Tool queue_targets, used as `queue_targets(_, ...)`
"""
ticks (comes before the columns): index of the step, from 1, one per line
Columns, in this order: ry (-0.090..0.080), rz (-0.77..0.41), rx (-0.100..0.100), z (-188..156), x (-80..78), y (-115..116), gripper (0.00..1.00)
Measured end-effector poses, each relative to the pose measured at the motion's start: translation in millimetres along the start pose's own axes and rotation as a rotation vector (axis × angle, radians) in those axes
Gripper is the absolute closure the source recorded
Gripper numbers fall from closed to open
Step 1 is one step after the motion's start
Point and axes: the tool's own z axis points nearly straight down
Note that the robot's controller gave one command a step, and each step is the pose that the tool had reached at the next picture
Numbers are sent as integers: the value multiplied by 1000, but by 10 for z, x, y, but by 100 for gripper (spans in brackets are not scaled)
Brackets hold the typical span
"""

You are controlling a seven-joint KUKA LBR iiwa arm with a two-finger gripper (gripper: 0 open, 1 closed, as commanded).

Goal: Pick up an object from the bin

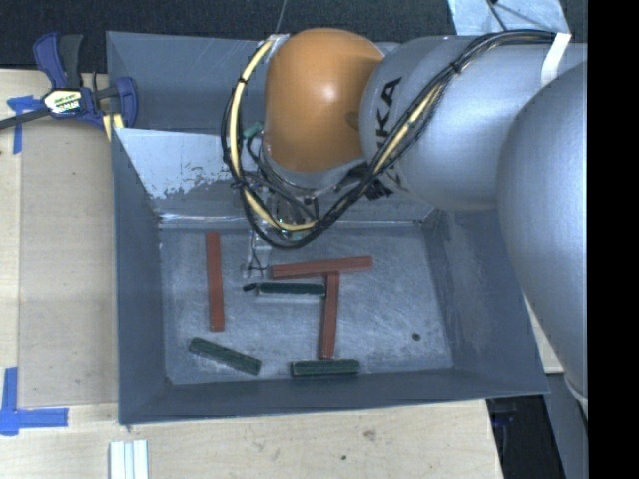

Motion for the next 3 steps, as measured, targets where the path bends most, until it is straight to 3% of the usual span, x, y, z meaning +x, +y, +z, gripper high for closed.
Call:
queue_targets(1,-6,2,-1,-29,-17,-6,0)
queue_targets(2,-6,-108,0,328,-33,-676,0)
queue_targets(3,-3,-170,4,464,-15,-1332,0)
